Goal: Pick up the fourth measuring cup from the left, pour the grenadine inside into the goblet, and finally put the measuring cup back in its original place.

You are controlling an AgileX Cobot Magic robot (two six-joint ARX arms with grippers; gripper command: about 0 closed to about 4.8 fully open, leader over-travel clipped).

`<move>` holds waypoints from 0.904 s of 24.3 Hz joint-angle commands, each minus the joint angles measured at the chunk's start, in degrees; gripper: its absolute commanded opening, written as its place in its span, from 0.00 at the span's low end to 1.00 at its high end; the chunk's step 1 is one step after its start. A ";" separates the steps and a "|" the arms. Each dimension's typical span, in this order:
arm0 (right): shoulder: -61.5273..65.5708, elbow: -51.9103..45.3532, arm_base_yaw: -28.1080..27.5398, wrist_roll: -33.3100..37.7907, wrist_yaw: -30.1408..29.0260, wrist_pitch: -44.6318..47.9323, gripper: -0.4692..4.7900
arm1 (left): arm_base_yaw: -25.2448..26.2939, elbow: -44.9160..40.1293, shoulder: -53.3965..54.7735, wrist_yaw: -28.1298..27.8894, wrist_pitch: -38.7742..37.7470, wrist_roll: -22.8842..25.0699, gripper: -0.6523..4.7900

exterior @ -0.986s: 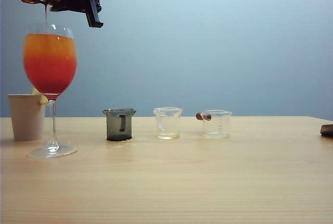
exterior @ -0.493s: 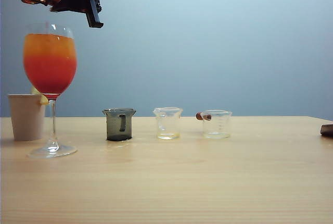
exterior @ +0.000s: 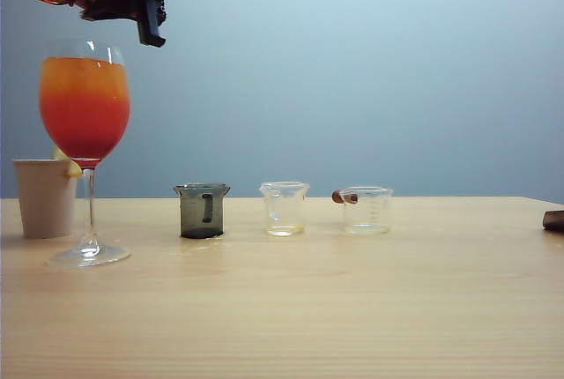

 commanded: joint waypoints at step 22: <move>-2.47 0.46 -4.46 68.30 -6.27 1.05 0.21 | -0.09 0.17 -0.13 0.00 0.24 0.17 0.11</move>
